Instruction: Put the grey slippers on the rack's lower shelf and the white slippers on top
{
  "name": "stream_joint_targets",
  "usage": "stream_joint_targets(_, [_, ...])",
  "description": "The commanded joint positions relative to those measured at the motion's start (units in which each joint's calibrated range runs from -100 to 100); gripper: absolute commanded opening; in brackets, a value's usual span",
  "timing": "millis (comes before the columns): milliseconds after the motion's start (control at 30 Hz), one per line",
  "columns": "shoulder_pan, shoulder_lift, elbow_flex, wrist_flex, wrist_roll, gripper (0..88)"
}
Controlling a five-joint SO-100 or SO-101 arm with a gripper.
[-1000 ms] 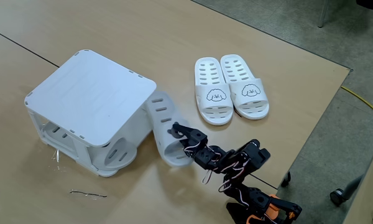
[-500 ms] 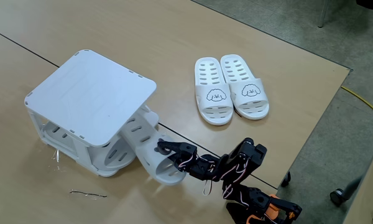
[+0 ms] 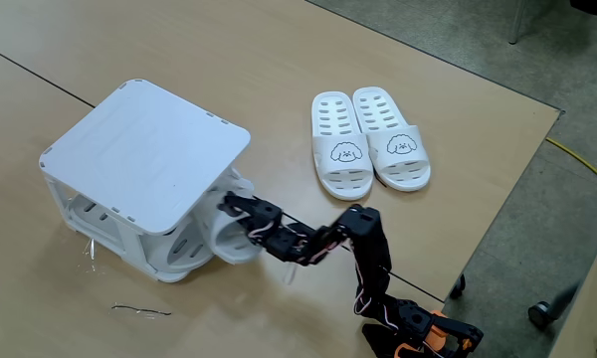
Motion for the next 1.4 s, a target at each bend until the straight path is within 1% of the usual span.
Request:
stream_joint_targets(0, [0.4, 5.8, -19.7, 5.1, 0.4, 0.8])
stream_joint_targets(133, [2.3, 15.9, -42.1, 14.2, 0.4, 0.8])
stream_joint_targets(233, [3.7, 21.3, -53.9, 19.7, 0.4, 0.8])
stream_joint_targets(333, [4.9, 26.4, -61.7, 21.9, 0.4, 0.8])
stream_joint_targets(433, [5.0, 28.2, -62.9, 21.4, 0.4, 1.5])
stream_joint_targets(467, [4.8, 28.2, -62.9, 21.3, 0.4, 2.5])
stream_joint_targets(500, [4.7, 28.1, -62.9, 21.3, 0.4, 5.9])
stream_joint_targets(567, [4.6, 26.7, -62.5, 21.4, 0.4, 16.4])
stream_joint_targets(633, [4.6, 23.5, -59.1, 21.4, 0.4, 25.1])
stream_joint_targets(667, [4.6, 20.6, -54.7, 21.4, 0.4, 27.6])
stream_joint_targets(700, [4.8, 18.1, -50.7, 21.3, 0.4, 28.2])
stream_joint_targets(833, [5.9, 7.5, -35.3, 21.1, 0.4, 27.9])
stream_joint_targets(933, [7.9, 0.4, -27.7, 21.1, 0.4, 27.9])
stream_joint_targets(1067, [10.9, -3.2, -24.0, 20.8, 0.4, 27.9])
stream_joint_targets(1167, [12.2, -3.8, -19.5, 16.8, 0.4, 27.9])
stream_joint_targets(1300, [11.7, -5.7, -8.1, 8.9, 0.4, 27.9])
stream_joint_targets(1367, [10.6, -10.5, -0.7, 8.6, 0.4, 27.9])
